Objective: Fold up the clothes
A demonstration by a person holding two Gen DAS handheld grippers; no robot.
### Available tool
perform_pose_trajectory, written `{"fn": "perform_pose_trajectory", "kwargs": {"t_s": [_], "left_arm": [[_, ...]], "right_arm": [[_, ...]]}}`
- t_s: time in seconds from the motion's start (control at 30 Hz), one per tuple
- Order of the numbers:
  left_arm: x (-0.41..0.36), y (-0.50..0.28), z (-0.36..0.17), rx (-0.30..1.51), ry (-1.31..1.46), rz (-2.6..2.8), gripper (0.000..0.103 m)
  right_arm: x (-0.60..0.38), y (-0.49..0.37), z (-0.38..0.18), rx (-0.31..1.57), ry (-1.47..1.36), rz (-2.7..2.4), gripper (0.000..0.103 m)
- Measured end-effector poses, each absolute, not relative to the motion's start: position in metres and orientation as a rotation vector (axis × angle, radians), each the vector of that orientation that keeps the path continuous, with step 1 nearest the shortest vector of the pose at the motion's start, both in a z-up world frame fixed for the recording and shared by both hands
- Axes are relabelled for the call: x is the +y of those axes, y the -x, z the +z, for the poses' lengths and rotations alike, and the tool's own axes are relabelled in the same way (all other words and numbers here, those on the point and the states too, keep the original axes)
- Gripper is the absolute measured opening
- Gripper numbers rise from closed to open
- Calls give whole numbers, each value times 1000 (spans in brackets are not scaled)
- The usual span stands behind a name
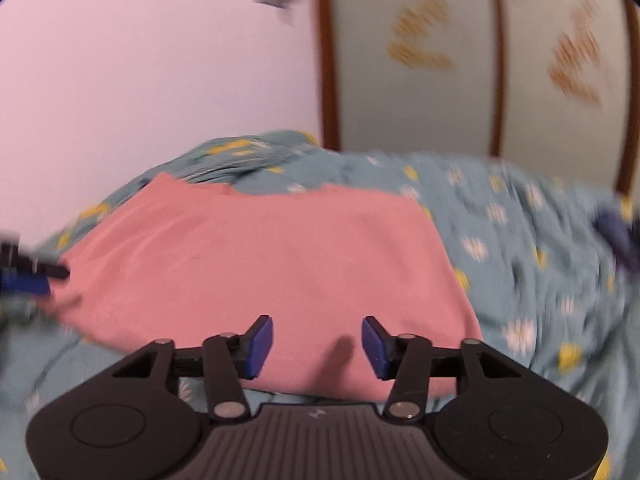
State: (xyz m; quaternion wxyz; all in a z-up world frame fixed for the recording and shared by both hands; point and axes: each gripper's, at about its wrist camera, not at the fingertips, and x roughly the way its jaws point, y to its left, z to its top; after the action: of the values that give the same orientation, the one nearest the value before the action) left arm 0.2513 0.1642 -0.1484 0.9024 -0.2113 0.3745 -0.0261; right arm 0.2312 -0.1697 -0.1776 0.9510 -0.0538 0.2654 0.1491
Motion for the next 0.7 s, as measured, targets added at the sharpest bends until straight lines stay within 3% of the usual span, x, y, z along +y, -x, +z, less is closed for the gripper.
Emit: {"fn": "perform_pose_trajectory", "kwargs": {"t_s": [0.33,0.53,0.7], "left_arm": [[194,-194,-127,772,439,-43,68],[226,-170,-115,726,457,-33,68],[252,-164,-116,714,509,-19,68]], "right_arm": [[-129,-192,-159,565,127,334,54],[-94,-165,-149,490,212,350,67],[-41,-153,-151,452,340,440,67]]}}
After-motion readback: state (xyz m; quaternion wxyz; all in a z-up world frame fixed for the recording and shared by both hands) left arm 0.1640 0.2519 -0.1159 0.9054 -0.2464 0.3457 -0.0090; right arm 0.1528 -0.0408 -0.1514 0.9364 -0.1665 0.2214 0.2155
